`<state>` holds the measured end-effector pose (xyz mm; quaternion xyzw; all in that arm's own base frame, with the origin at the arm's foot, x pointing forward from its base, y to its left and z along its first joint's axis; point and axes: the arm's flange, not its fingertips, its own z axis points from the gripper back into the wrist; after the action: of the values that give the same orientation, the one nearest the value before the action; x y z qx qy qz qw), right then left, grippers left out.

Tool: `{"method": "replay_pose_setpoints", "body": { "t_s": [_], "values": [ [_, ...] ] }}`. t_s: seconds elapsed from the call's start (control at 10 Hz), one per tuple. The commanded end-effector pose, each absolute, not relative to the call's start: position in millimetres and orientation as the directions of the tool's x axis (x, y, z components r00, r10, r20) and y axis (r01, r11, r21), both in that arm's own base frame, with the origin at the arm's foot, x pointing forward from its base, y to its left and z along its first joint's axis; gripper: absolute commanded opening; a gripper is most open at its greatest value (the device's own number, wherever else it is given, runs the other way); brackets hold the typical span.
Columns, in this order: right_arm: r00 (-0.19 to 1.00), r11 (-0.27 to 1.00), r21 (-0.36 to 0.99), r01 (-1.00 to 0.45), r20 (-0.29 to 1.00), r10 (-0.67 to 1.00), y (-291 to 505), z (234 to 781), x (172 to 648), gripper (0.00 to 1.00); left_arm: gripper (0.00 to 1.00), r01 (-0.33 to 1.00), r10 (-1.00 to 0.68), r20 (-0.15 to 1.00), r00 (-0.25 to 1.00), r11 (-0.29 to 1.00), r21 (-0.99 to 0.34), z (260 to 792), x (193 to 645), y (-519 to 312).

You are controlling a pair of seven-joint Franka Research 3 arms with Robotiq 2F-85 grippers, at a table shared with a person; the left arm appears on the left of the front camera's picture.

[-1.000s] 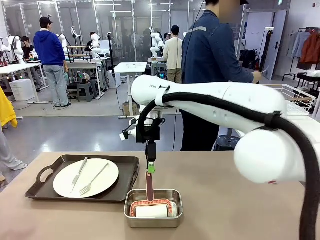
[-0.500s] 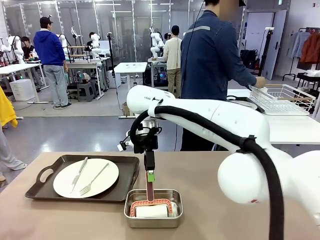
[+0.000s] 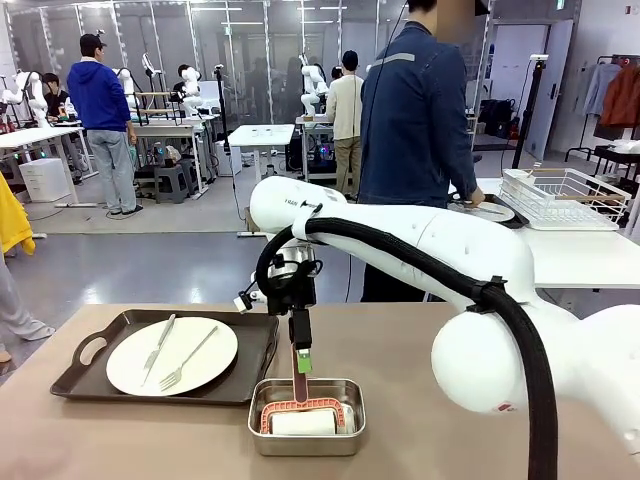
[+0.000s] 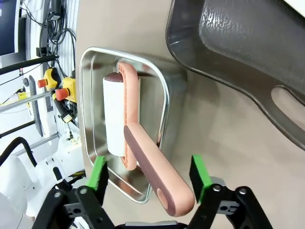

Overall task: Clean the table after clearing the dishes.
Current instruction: When the left (or right) Handle tray is removed, use the left hand (or right hand) to clean the left (or right) side of the table with the Lint Roller.

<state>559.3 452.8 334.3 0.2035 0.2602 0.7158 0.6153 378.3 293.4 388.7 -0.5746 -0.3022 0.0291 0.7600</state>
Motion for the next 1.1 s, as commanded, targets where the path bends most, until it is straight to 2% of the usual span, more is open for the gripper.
{"method": "replay_pose_setpoints", "body": {
  "t_s": [0.0, 0.1, 0.3, 0.4, 0.5, 0.7, 1.0],
  "values": [
    [-0.145, -0.088, 0.614, -0.784, -0.043, 0.988, 490.1, 350.4, 604.9, 0.25, 1.00, 0.311, 0.383, 0.432, 0.816, 0.339, -0.888, 389.2, 374.6, 295.0],
    [-0.129, -0.087, 0.609, -0.789, -0.025, 0.991, 490.1, 354.0, 605.4, 0.00, 1.00, 0.311, 0.383, 0.432, 0.816, 0.339, -0.888, 389.2, 374.6, 295.0],
    [-0.107, -0.085, 0.592, -0.801, -0.002, 0.994, 487.9, 365.3, 605.8, 0.00, 1.00, 0.311, 0.383, 0.432, 0.816, 0.339, -0.888, 389.2, 374.6, 295.0],
    [-0.100, -0.080, 0.582, -0.809, -0.002, 0.995, 486.6, 372.5, 605.6, 0.06, 1.00, 0.311, 0.383, 0.432, 0.816, 0.339, -0.888, 389.2, 374.6, 295.0],
    [-0.096, -0.060, 0.598, -0.799, -0.028, 0.995, 486.0, 375.8, 604.6, 0.00, 1.00, 0.311, 0.383, 0.432, 0.816, 0.339, -0.888, 389.2, 374.6, 295.0],
    [-0.094, -0.048, 0.608, -0.792, -0.043, 0.995, 483.8, 375.8, 600.2, 0.00, 1.00, 0.311, 0.383, 0.432, 0.816, 0.339, -0.888, 389.2, 374.6, 295.0],
    [0.023, 0.079, 0.567, -0.820, -0.105, 0.994, 451.8, 411.1, 572.5, 0.00, 1.00, 0.311, 0.383, 0.432, 0.816, 0.339, -0.888, 389.2, 374.6, 295.0]
  ]
}}
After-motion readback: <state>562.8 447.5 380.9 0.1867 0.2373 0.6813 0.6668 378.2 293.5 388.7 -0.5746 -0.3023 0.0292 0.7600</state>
